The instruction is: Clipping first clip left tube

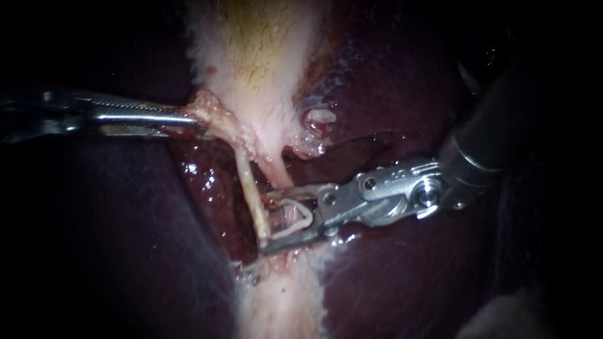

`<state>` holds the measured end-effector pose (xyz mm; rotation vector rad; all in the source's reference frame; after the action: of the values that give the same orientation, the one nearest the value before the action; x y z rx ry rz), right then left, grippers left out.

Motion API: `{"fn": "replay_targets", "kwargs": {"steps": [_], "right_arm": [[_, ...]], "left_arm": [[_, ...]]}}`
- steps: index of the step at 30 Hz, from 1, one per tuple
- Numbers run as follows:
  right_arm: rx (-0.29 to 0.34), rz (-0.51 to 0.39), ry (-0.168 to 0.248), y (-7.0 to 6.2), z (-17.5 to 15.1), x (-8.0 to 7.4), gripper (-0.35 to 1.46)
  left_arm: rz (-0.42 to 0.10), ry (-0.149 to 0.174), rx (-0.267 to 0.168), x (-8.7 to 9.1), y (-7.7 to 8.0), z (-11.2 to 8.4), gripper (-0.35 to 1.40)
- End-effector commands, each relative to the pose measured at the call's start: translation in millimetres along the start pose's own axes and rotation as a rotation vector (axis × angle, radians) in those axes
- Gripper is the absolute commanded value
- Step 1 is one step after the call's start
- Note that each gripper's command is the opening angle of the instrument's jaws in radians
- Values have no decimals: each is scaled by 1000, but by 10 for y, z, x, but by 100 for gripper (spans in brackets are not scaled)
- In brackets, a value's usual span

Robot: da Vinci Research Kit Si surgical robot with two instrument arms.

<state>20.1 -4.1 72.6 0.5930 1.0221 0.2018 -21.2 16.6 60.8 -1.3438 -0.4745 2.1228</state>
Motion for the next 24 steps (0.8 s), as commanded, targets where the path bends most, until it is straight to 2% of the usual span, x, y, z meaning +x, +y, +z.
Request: {"fn": "replay_targets", "kwargs": {"steps": [1,6,10,24], "right_arm": [[8,0,-4,1,3,0,50],[108,-25,38,1,16,1,50],[145,-28,65,-6,19,3,50],[288,-7,149,-47,24,19,48]], "left_arm": [[0,0,1,0,0,0,-35],[0,0,1,0,1,1,-35],[0,0,1,0,1,1,-35],[0,0,0,-1,-2,1,-35]]}}
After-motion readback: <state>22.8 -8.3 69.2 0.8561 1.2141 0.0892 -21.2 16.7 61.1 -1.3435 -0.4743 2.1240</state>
